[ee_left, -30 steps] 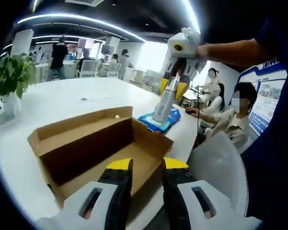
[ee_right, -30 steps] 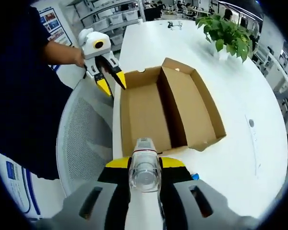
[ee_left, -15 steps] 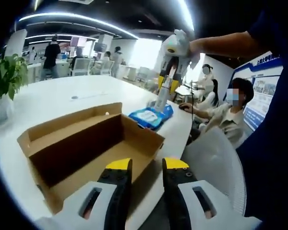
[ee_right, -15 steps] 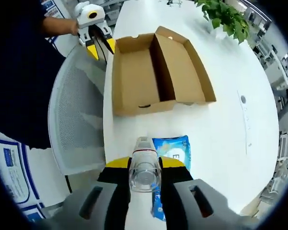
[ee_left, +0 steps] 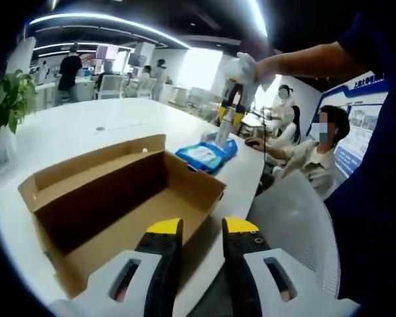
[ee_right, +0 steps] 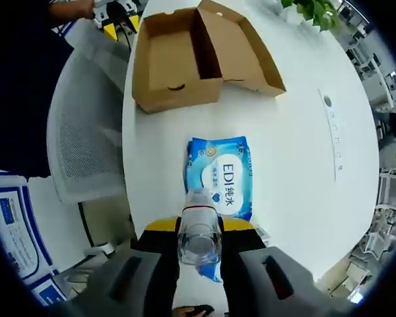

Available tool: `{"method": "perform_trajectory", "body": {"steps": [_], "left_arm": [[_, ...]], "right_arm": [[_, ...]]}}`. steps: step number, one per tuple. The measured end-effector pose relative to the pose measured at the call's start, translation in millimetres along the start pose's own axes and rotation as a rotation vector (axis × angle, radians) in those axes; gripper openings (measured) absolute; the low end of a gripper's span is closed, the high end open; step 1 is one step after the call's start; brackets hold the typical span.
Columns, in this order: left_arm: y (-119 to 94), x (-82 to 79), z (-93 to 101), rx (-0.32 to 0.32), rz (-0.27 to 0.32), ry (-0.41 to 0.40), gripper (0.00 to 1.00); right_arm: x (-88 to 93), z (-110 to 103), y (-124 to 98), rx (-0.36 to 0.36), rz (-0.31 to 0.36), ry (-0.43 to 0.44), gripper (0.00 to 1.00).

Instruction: Operate the shoe box by opening the lid, removing the specified soft item, and placing it in the target area until the item is outside and the box remains undamaged.

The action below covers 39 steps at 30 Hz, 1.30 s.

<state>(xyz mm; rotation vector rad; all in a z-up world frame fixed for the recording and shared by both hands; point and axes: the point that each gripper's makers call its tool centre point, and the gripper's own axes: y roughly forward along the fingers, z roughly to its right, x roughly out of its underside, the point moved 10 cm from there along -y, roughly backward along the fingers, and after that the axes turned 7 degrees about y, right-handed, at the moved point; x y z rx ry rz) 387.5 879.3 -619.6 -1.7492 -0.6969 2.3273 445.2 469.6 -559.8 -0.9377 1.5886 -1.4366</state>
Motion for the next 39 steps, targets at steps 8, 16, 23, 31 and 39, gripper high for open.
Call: {"method": "perform_trajectory", "body": {"steps": [8, 16, 23, 31, 39], "left_arm": [[3.4, -3.1, -1.5, 0.002, -0.017, 0.017, 0.21], [5.2, -3.9, -3.7, 0.005, -0.026, 0.013, 0.21], [6.2, -5.8, -4.1, 0.000, -0.032, 0.014, 0.21], [9.9, -7.9, -4.3, -0.004, -0.049, 0.013, 0.20], [13.3, -7.1, -4.1, -0.002, -0.061, 0.012, 0.20]], "right_arm": [[1.1, 22.0, 7.8, 0.015, -0.002, -0.001, 0.20], [0.0, 46.6, 10.1, 0.051, -0.027, -0.022, 0.20], [-2.6, 64.8, 11.2, 0.080, -0.031, -0.027, 0.20], [-5.3, 79.6, 22.3, 0.107, -0.035, -0.048, 0.20], [-6.5, 88.7, 32.4, 0.107, -0.041, -0.067, 0.20]]}}
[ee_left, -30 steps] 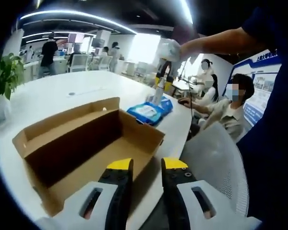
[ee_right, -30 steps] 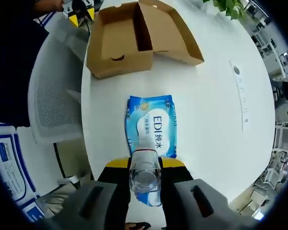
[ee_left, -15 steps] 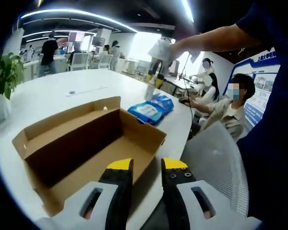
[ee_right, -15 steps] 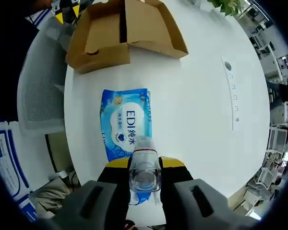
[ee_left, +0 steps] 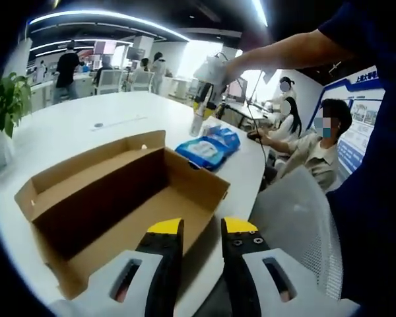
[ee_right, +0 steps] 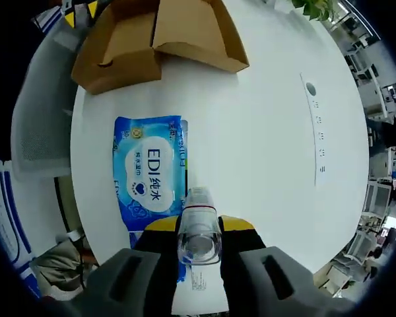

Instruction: Operate the shoe box by opening the lid, removing the specified soft item, and placing it in the target area until the item is outside and the box remains undamaged.

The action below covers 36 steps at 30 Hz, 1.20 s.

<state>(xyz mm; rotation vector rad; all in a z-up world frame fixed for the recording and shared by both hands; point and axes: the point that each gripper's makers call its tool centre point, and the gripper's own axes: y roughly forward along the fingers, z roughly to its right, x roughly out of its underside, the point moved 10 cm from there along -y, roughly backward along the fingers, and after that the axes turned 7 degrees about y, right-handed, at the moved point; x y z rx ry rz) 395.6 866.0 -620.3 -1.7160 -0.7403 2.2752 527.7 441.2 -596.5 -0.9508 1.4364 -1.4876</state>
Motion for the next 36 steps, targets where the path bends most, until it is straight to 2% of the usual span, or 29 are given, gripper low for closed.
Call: {"method": "perform_trajectory", "body": {"steps": [17, 36], "left_arm": [[4.9, 0.1, -1.6, 0.003, -0.015, -0.018, 0.20], [6.1, 1.8, -1.7, 0.004, -0.027, -0.023, 0.20]], "right_arm": [[2.5, 5.1, 29.4, -0.047, -0.009, 0.000, 0.20], [-0.5, 7.3, 39.0, -0.072, -0.009, -0.009, 0.20]]}}
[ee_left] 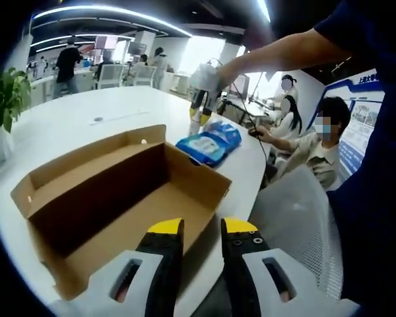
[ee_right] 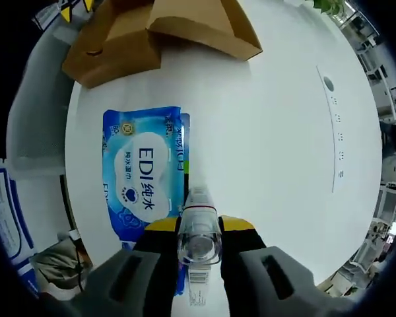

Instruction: Operate the shoe box by opening the lid, removing the specified soft item, and placing it in the target area until the item is outside and the box remains undamaged.

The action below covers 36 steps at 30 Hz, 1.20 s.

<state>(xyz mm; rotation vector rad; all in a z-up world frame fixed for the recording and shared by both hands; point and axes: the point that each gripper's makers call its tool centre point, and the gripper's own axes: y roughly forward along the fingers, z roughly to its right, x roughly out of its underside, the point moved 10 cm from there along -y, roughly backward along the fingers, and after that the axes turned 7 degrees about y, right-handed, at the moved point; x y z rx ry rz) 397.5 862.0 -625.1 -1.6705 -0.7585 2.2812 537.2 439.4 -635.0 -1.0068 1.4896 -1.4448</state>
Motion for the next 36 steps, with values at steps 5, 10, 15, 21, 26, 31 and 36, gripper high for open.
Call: {"method": "perform_trajectory", "body": {"steps": [5, 10, 15, 21, 26, 31, 36], "left_arm": [[-0.2, -0.7, 0.2, 0.001, 0.001, 0.001, 0.20], [0.0, 0.6, 0.1, -0.002, -0.006, -0.002, 0.20], [-0.2, 0.2, 0.5, -0.001, -0.003, 0.000, 0.20], [0.4, -1.8, 0.8, 0.001, 0.007, 0.002, 0.20], [0.8, -6.2, 2.2, 0.000, 0.025, 0.009, 0.21], [-2.9, -8.1, 4.2, -0.006, 0.042, 0.012, 0.21], [-10.0, -6.5, 7.0, -0.018, 0.051, 0.022, 0.21]], "right_arm": [[1.1, -0.6, -0.1, -0.014, -0.009, 0.009, 0.21], [1.5, 0.4, -1.3, -0.005, 0.006, 0.018, 0.27], [1.2, 0.8, -6.4, -0.005, 0.017, 0.025, 0.27], [-2.2, -2.8, -22.6, 0.005, 0.068, 0.041, 0.27], [-1.9, -8.4, -40.4, 0.037, 0.095, 0.055, 0.27], [-4.9, -17.5, -62.1, 0.075, 0.145, 0.065, 0.26], [-5.5, -30.6, -78.0, 0.102, 0.165, 0.065, 0.25]]}}
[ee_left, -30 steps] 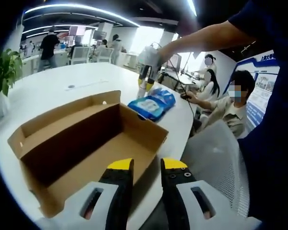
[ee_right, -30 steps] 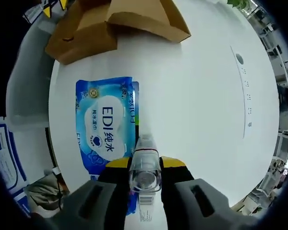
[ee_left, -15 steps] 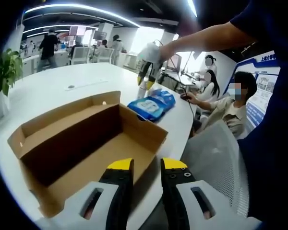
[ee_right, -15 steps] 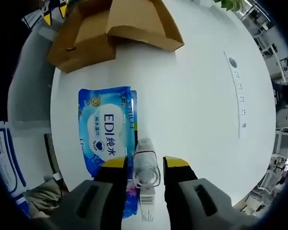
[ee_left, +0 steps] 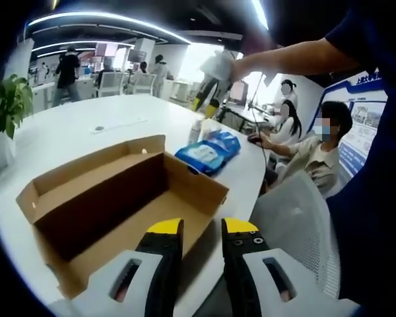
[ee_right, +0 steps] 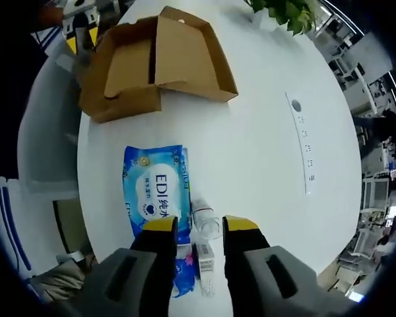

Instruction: Operate the shoe box by opening the lid, removing the specified soft item, and placing it in the target area until the item is outside and the box remains undamaged.

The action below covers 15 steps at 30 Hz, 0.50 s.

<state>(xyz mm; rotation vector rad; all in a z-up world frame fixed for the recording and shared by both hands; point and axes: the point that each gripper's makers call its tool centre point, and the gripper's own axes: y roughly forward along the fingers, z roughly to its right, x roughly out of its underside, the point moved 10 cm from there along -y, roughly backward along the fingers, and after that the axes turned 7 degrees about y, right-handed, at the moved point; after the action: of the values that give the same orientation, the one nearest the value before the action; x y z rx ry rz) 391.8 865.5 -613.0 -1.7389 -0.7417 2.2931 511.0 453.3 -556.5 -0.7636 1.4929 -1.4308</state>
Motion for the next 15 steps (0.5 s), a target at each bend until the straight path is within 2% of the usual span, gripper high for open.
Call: {"method": "perform_trajectory", "body": {"steps": [15], "left_arm": [[-22.0, 5.0, 7.2, -0.015, 0.026, 0.026, 0.21]], "right_arm": [[-10.0, -38.6, -30.4, 0.045, 0.036, 0.020, 0.23]]}}
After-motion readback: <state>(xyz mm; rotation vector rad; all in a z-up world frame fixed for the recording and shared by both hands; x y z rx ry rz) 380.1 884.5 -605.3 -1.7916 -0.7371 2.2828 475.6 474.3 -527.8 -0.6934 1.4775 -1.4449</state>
